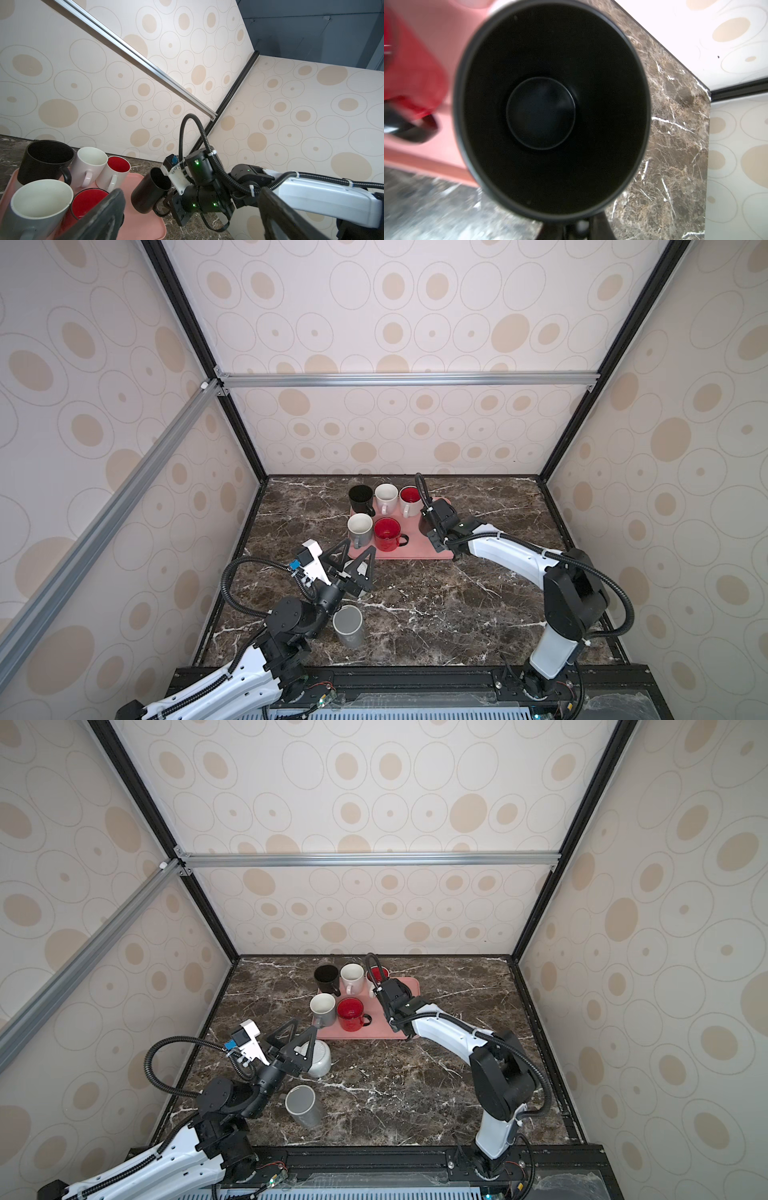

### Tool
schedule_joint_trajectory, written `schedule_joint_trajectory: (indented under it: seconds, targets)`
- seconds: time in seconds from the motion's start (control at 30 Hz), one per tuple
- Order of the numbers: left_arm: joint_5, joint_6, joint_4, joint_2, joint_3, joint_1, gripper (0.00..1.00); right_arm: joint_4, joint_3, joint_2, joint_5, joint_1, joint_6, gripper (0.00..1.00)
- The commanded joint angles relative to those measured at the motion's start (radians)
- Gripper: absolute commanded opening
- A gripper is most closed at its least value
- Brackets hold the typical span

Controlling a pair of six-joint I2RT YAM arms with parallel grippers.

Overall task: Turn the mug right side up
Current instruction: Place the mug on the tray.

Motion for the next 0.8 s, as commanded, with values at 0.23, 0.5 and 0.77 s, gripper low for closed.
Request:
schedule_joint_trajectory:
  seconds: [0.23, 0.5, 0.77]
  targets:
    - [-0.025, 0.023, -0.03, -0.034, 0.002, 0.004, 0.99, 0.001, 0.245, 0.18, 0.015, -0.117, -0.065, 0.0]
    - [-0.038, 0.037, -0.056, -0.056, 0.005, 0.004, 0.99, -0.022, 0.364, 0.281, -0.043, -0.171, -0.081, 0.0]
    - [-0.043, 0.042, -0.068, -0.062, 0.004, 0.004, 0.99, -0.054, 0.451, 0.36, -0.053, -0.175, -0.078, 0.0]
